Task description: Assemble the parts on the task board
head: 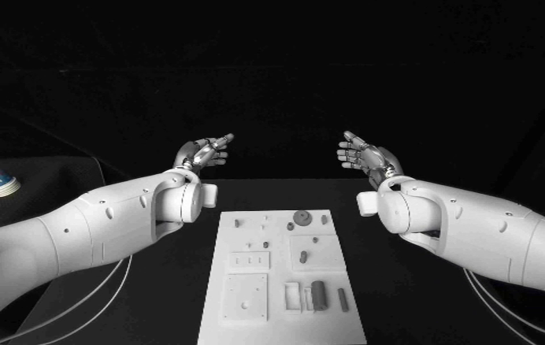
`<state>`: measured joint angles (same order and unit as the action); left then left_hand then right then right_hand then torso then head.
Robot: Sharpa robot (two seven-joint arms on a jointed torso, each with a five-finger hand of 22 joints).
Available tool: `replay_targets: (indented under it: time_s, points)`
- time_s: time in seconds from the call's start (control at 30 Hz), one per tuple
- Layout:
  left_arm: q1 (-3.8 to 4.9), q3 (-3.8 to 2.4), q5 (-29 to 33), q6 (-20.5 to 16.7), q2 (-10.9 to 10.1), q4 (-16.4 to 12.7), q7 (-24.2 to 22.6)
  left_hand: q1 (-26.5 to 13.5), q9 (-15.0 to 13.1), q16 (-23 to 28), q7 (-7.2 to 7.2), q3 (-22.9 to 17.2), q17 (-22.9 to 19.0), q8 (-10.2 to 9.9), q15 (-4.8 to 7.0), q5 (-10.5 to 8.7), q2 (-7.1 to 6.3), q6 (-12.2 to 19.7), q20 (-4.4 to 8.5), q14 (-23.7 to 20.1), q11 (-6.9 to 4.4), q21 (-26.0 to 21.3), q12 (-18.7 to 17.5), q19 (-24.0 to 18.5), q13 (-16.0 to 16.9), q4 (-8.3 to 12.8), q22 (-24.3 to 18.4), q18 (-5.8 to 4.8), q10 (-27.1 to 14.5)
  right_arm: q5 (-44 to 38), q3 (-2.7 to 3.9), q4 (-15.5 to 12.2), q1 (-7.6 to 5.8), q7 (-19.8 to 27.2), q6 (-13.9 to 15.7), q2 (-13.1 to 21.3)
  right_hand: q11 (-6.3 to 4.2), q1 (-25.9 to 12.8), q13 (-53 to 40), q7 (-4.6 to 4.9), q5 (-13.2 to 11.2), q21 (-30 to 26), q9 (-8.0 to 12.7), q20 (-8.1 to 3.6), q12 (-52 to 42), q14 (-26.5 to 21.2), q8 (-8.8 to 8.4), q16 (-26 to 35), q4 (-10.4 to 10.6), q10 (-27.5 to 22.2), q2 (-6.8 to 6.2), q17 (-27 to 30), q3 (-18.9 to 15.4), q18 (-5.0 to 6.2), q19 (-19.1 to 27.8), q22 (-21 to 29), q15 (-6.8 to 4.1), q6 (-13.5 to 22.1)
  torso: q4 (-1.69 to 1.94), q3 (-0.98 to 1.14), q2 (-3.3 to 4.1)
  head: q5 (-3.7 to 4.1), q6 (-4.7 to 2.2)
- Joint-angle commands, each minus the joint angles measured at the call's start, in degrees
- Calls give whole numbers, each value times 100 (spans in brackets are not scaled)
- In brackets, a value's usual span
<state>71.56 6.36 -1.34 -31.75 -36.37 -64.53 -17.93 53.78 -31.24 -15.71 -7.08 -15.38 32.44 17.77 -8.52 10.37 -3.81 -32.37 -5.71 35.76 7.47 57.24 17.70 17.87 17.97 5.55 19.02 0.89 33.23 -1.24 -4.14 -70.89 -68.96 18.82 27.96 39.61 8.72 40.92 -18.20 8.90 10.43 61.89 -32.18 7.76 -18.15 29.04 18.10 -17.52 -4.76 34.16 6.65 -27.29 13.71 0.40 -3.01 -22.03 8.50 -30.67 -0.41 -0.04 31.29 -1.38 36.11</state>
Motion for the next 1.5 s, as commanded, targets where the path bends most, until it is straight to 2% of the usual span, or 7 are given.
replay_targets:
  time_s: [0.03, 0.3, 0.4, 0.43, 0.87, 1.17, 1.5]
  points:
    - [165, 73, -226, 979, 135, 390, 737, 39, -14, -9, -4, -20, 13, 18, -5, 17, 3, -25, 0, 24, 0, 30, 21, 31, 9, 3, 9, -89, 30, -273, -61, 368, -157, -762, -1409, -101, 22, 269, -40, 13, 14, 50, -44, 19, -71, 99, 60, -80, -170, 73, -23, -46, 66, -40, -12, -41, 21, -59, 0, 0, -1, -1, 0]
    - [399, 198, -294, 1371, 308, 912, 1065, 94, -45, -112, -41, -36, 21, 84, -10, 19, 49, -83, 5, 164, 40, 67, 123, 51, 57, 5, 32, -89, 151, -373, -172, 900, -402, -1183, -2127, -243, 48, 1620, -123, 36, 8, 459, -164, -50, -315, 753, 242, -381, -264, 504, -509, -236, 176, -40, -320, -263, 38, -348, 0, 0, -1, -1, 0]
    - [404, 201, -295, 1379, 312, 923, 1072, 242, -198, -367, -174, -20, 111, 385, -50, 24, 73, -676, 130, 934, 145, 316, 437, 471, 162, 21, 124, -23, 878, -386, -188, 975, -436, -1241, -2227, -263, 54, 1945, -160, 42, 10, 688, -226, -115, -480, 1278, 348, -588, -231, 987, -632, -354, 151, -40, -634, -332, 33, -658, 0, 0, -1, -1, 0]
    - [399, 331, -563, 1918, 5, 554, 1172, 296, -220, -411, -194, -26, 138, 427, -51, 26, 90, -809, 163, 1116, 171, 364, 464, 575, 161, 31, 135, 5, 1013, -3396, -187, 1475, -280, -1126, -1894, -391, 51, 2072, -170, 40, 11, 765, -232, -149, -541, 1515, 348, -696, -236, 1202, -664, -414, 159, -40, -802, -345, 10, -715, -14, -9, -17, -56, 191]
    - [401, 364, -1312, 2538, -469, -277, 1040, 820, -306, -671, -165, -152, 399, 625, 119, 23, 82, -1967, 303, 2405, 29, 641, 864, 1609, 219, 45, 139, 258, 2805, -5427, -184, 1553, -234, -1056, -1509, -494, -33, 2570, -157, 16, 12, 1020, -339, -313, -756, 2733, 517, -1208, -215, 2362, -846, -738, 168, 182, -1953, -273, -169, -1510, 81, -43, 108, -33, 161]
    - [402, 358, -1254, 2168, -923, -983, 933, 1421, -302, -921, -140, -354, 681, 566, 300, 25, 65, -2266, 391, 3184, -75, 897, 939, 2343, 245, 148, 185, 454, 3365, -6693, -177, 1584, -226, -1126, -1464, -734, -337, 2824, -657, 65, 8, 1589, -217, -469, -1581, 4314, 97, -2316, -198, 3542, -1081, -1574, -27, 709, -3626, -305, -679, -1467, 150, -71, 356, 62, 52]
    - [416, 335, -1251, 2206, -964, -1261, 878, 1426, -303, -912, -143, -348, 696, 559, 299, 14, -8, -2285, 383, 3193, -71, 894, 931, 2359, 243, 130, 179, 452, 3371, -7644, -175, 1772, -213, -1402, -1474, -1173, -848, 2987, -2358, 65, 6, 2769, -81, -701, -3780, 4813, -45, -4771, -147, 3945, -1034, -3377, -467, 1112, -4780, -725, -1248, -1501, 324, -182, 658, 207, -93]
